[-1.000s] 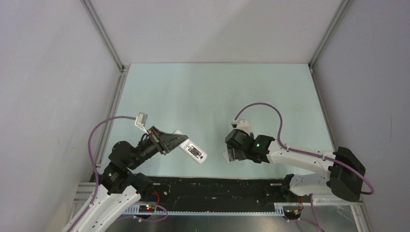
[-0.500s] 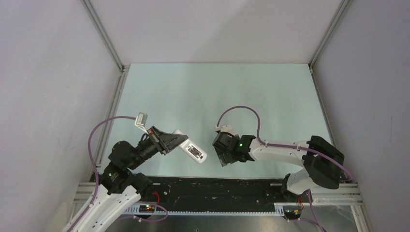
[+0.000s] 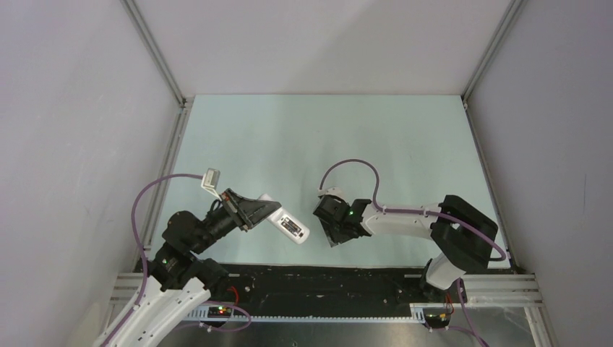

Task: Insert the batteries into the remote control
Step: Adjust the battery cover at the center of the board.

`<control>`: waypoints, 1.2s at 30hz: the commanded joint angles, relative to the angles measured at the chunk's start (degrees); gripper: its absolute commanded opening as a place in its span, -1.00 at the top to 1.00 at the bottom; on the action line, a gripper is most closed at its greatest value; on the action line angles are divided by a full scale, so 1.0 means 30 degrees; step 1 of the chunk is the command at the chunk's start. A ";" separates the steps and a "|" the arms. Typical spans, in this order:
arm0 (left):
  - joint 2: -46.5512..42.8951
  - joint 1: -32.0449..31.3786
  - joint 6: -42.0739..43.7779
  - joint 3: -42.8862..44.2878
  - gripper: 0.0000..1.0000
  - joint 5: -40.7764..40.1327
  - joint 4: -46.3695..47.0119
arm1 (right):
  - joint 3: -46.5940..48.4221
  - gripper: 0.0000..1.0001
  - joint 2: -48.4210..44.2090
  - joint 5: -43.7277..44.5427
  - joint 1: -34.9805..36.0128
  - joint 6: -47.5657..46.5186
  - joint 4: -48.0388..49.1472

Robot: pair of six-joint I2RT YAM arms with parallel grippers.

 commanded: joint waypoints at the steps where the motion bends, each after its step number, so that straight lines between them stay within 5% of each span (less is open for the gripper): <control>1: -0.0201 0.0018 -0.0055 0.0653 0.98 -0.0183 0.0463 | 0.0533 -0.10 0.0661 -0.0635 -0.0150 -0.0179 0.0476; 36: 0.0251 0.0013 -0.0040 0.0833 0.98 -0.0030 0.0455 | -0.0678 0.17 0.0275 -0.0478 -0.0100 0.1297 -0.0624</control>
